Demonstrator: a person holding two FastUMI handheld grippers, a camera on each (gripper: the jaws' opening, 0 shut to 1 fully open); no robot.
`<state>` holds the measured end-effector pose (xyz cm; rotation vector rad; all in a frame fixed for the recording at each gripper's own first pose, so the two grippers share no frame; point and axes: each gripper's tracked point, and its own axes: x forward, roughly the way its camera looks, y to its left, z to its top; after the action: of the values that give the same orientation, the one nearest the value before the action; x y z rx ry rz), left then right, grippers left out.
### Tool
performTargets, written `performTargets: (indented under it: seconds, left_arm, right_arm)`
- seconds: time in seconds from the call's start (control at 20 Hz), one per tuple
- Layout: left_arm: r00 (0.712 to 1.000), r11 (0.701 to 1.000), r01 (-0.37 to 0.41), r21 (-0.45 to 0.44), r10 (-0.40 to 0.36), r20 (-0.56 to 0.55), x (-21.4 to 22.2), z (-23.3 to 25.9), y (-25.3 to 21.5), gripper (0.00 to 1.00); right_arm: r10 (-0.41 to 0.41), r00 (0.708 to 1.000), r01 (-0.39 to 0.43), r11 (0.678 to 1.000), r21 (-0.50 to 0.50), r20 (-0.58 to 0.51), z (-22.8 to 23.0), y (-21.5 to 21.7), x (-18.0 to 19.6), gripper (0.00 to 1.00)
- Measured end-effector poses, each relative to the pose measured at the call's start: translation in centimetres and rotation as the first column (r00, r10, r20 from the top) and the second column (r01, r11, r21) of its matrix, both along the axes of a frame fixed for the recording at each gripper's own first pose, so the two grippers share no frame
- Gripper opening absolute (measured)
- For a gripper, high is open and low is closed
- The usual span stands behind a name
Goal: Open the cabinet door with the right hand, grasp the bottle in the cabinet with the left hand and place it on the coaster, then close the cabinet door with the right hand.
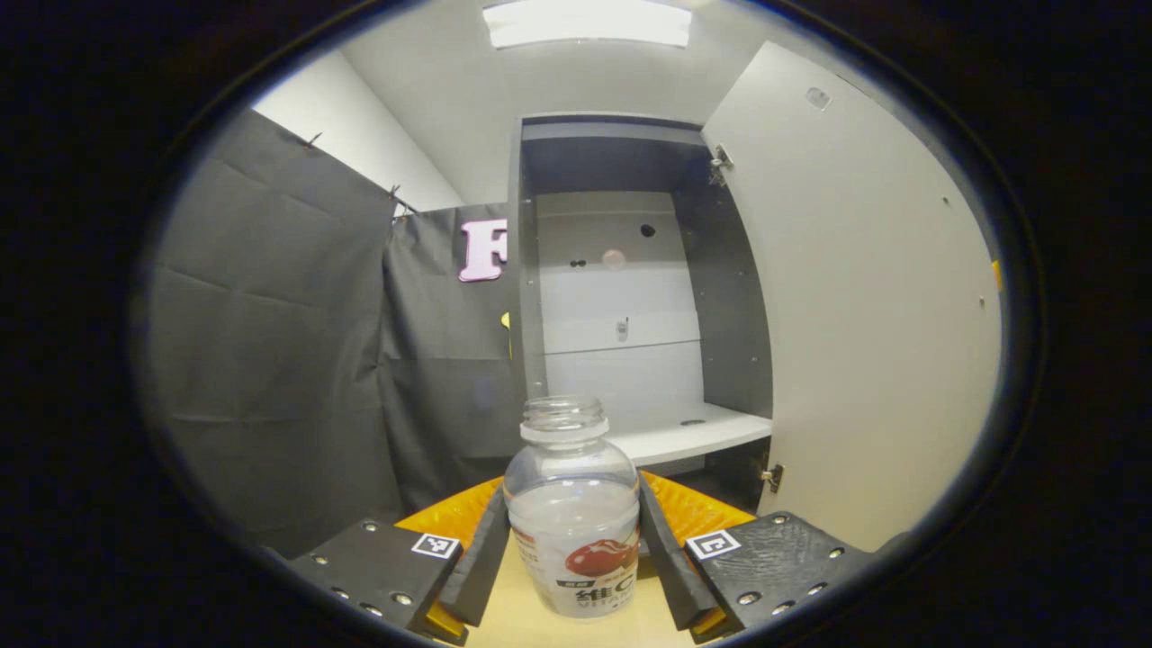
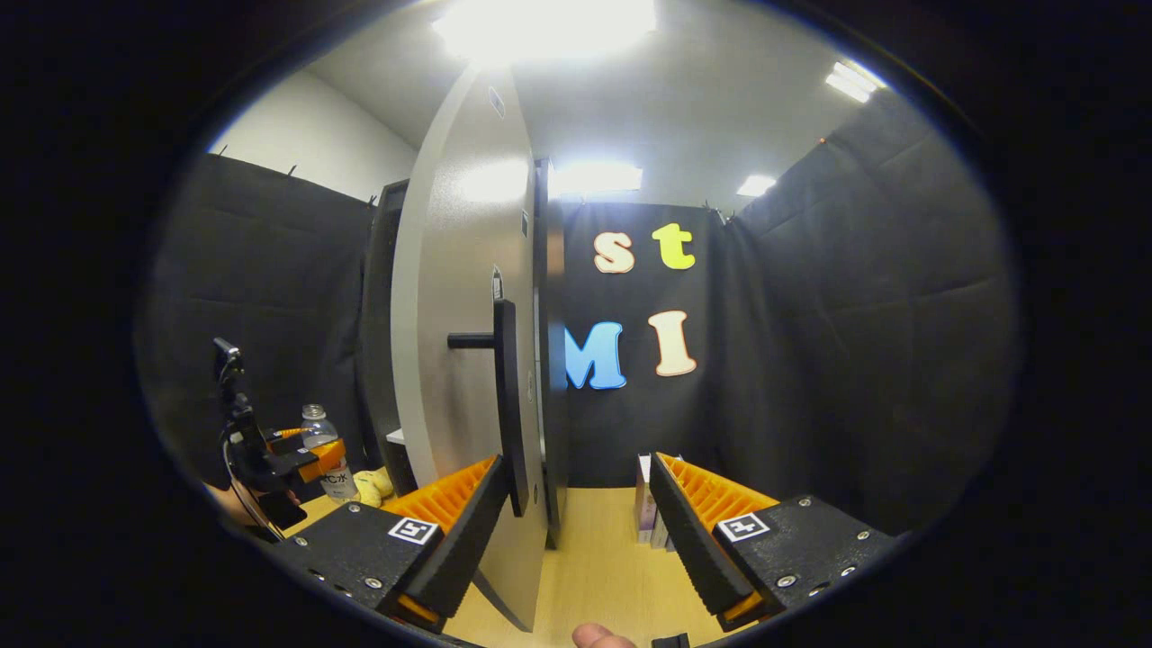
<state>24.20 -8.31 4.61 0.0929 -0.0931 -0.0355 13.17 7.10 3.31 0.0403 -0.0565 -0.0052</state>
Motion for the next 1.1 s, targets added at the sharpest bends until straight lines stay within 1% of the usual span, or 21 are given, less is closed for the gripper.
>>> performTargets:
  seconds: [0.15, 0.2, 0.25, 0.3, 0.4, 0.45, 0.5, 0.55, 0.6, 0.65, 0.75, 0.8, 0.85, 0.95, 1.0, 1.05, 1.1]
  left_arm:
    - [1.0, 1.0, 0.0, 0.013, 0.0, 0.013, -0.2, 0.2, 0.1, 0.74]
    - [1.0, 1.0, -0.004, 0.021, 0.004, 0.014, -0.2, 0.2, 0.1, 0.74]
    - [1.0, 1.0, 0.001, 0.024, -0.002, 0.016, -0.1, -0.1, 0.0, 0.76]
    - [1.0, 1.0, 0.001, 0.027, -0.001, 0.012, 0.2, -0.4, 0.1, 0.75]
    - [1.0, 1.0, 0.005, 0.02, -0.004, -0.031, 0.5, -1.7, 0.2, 0.74]
    - [0.999, 1.0, 0.016, 0.018, -0.015, -0.05, 0.7, -2.1, 0.2, 0.76]
    - [0.998, 1.0, 0.01, 0.028, -0.008, -0.056, 0.7, -2.0, 0.6, 0.75]
    - [0.999, 0.999, 0.003, 0.036, -0.001, -0.052, 1.1, -1.8, 0.9, 0.76]
    - [0.999, 0.999, 0.001, 0.039, 0.001, -0.05, 1.4, -2.1, 0.9, 0.74]
    - [0.999, 0.999, -0.001, 0.04, 0.003, -0.054, 1.5, -2.5, 1.0, 0.76]
    - [0.998, 1.0, -0.003, 0.03, 0.005, -0.057, 1.5, -3.0, 1.0, 0.76]
    - [0.998, 1.0, 0.0, 0.021, 0.002, -0.062, 1.5, -3.3, 0.9, 0.76]
    - [0.998, 1.0, 0.001, 0.013, 0.0, -0.066, 1.5, -3.5, 0.9, 0.76]
    - [0.997, 1.0, -0.009, 0.002, 0.009, -0.073, 1.6, -3.9, 1.0, 0.76]
    - [0.997, 1.0, -0.015, 0.014, 0.016, -0.076, 1.7, -4.0, 1.1, 0.75]
    - [0.997, 0.999, -0.023, 0.03, 0.025, -0.076, 1.7, -4.2, 1.4, 0.79]
    - [0.997, 0.999, -0.028, 0.044, 0.032, -0.076, 1.7, -4.2, 1.5, 0.74]
  right_arm:
    - [-0.09, 0.996, 0.088, 0.995, -0.051, -0.03, -0.8, -1.0, -1.3, 0.97]
    - [-0.113, 0.993, 0.112, 0.992, -0.052, -0.02, -0.7, -1.1, -1.6, 0.97]
    - [-0.133, 0.991, 0.132, 0.99, -0.047, -0.01, -0.6, -1.4, -1.8, 0.97]
    - [-0.159, 0.987, 0.158, 0.986, -0.044, -0.004, -0.8, -2.0, -1.9, 0.97]
    - [-0.229, 0.973, 0.228, 0.973, -0.038, -0.027, -2.0, -4.0, -1.8, 0.96]
    - [-0.261, 0.964, 0.26, 0.965, -0.031, -0.048, -2.7, -4.8, -1.6, 0.96]
    - [-0.294, 0.953, 0.293, 0.956, -0.025, -0.075, -3.5, -5.9, -1.3, 0.97]
    - [-0.324, 0.94, 0.325, 0.946, -0.017, -0.106, -4.3, -6.8, -1.2, 0.97]
    - [-0.354, 0.925, 0.356, 0.934, -0.013, -0.138, -5.2, -7.7, -1.2, 0.97]
    - [-0.383, 0.908, 0.387, 0.922, -0.013, -0.172, -6.1, -8.5, -1.3, 0.97]
    - [-0.418, 0.88, 0.426, 0.905, -0.015, -0.223, -7.4, -9.4, -1.1, 0.97]
    - [-0.435, 0.868, 0.443, 0.896, -0.024, -0.24, -7.9, -9.7, -1.0, 0.97]
    - [-0.447, 0.861, 0.451, 0.891, -0.041, -0.241, -8.1, -9.8, -0.8, 0.97]
    - [-0.438, 0.867, 0.436, 0.898, -0.065, -0.236, -8.2, -9.2, 0.2, 0.97]
    - [-0.429, 0.867, 0.423, 0.903, -0.08, -0.253, -8.7, -8.8, 0.7, 0.97]
    - [-0.418, 0.867, 0.411, 0.908, -0.087, -0.27, -9.1, -8.6, 1.0, 0.97]
    - [-0.413, 0.866, 0.405, 0.91, -0.089, -0.283, -9.3, -8.4, 1.3, 0.97]
